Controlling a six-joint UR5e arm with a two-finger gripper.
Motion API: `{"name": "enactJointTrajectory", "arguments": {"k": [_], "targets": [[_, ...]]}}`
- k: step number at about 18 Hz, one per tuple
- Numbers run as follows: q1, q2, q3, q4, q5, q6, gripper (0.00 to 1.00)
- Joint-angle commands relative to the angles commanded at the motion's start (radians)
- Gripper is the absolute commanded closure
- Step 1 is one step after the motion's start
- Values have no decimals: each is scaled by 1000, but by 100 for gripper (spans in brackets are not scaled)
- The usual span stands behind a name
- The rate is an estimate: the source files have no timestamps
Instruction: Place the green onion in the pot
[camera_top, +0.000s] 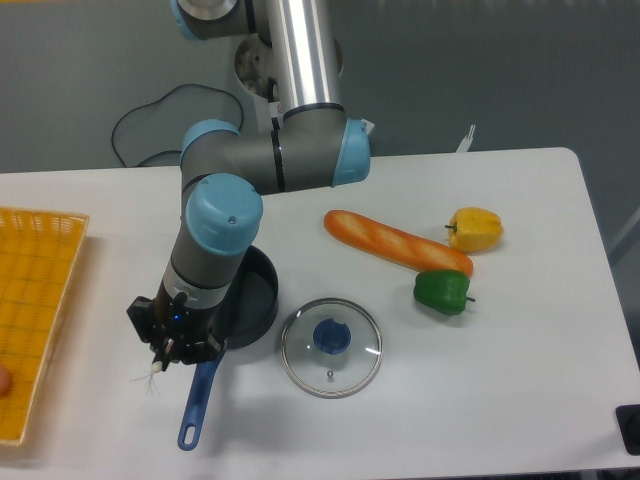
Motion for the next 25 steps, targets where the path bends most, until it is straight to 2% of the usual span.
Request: {"name": "enactJointTrajectory", "arguments": {"k": [11,15,17,19,20,22,23,24,25], "targets": [[-2,-2,-8,0,0,0,96],[-2,-3,-5,0,0,0,90],[-2,-3,-3,0,0,0,83],[0,-3,0,0,0,6,73],[0,-5,0,0,0,24,55],[0,-6,-5,0,0,66,35],[0,-5,-5,0,0,81,16],[0,-6,-5,0,0,97,1],[0,-6,-5,0,0,98,0]]}}
